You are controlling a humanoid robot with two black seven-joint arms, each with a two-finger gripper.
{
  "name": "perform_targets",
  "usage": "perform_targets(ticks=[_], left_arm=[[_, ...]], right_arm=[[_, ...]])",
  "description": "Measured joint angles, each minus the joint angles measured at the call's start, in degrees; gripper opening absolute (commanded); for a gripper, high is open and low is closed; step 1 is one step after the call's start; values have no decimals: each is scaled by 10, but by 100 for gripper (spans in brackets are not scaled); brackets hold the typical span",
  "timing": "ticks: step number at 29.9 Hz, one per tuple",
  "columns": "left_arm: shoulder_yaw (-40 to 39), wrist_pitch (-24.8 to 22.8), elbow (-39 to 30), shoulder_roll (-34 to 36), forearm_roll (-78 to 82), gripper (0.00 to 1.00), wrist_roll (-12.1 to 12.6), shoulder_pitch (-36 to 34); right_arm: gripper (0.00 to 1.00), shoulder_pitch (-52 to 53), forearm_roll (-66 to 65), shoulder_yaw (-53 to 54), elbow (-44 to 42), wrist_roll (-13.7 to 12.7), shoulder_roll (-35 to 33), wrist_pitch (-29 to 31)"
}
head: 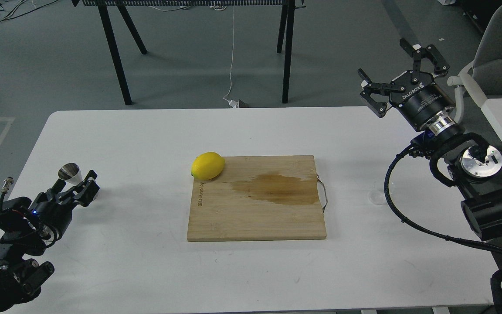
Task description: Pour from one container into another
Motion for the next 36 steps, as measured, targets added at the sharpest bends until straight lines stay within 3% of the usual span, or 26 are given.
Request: perform_targets(ticks=[36], left_arm=[[16, 0, 42, -11, -2, 76, 0, -7]], right_arm=[[99, 0, 0, 0, 0, 0, 0, 0]])
